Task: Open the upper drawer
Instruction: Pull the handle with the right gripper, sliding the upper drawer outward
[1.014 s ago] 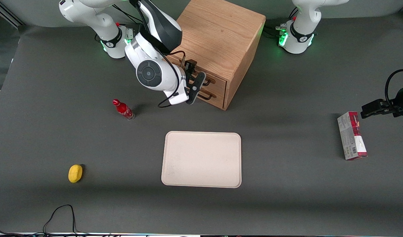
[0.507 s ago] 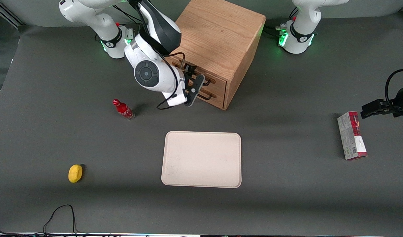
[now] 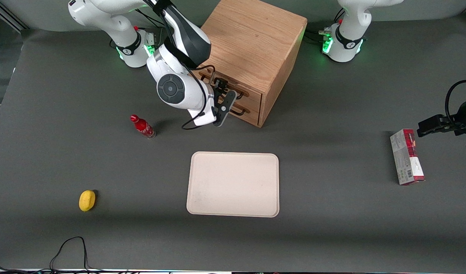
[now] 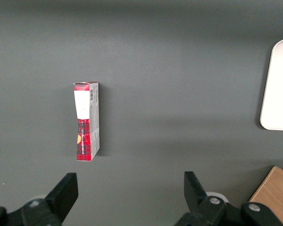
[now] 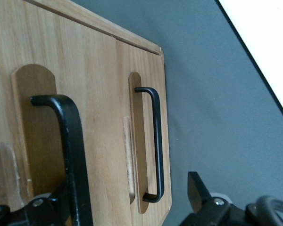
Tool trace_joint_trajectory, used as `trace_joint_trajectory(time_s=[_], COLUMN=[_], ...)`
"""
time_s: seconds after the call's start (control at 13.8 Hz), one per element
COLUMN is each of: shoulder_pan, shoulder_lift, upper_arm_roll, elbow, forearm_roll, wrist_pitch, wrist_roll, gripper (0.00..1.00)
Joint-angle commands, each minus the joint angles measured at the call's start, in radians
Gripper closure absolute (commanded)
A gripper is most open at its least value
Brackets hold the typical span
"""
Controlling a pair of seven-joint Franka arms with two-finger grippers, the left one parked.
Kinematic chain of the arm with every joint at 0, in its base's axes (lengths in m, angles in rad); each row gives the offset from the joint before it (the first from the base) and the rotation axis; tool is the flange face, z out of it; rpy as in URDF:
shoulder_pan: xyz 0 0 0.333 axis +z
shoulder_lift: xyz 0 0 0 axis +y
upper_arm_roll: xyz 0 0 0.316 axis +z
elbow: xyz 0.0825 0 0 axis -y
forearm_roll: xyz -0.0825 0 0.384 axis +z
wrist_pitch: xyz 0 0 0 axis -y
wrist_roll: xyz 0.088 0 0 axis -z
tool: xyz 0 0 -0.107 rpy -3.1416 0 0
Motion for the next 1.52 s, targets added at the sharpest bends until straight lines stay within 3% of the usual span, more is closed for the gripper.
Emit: trace_joint_trajectory(time_s=[0.0, 1.3, 1.45], shoulder_pan=[0.008, -0.049, -0.049], shoulder_lift=[-0.002, 0.084, 0.100], upper_arm_roll=[-0.008, -0.036, -0.036], elbow=[0.001, 0.120, 0.140], forearm_roll=[0.000, -0.024, -0.052], wrist_pitch=[0.015, 0.026, 0.026], wrist_roll=[0.002, -0.038, -0.037], gripper=[0.00, 0.00, 0.00])
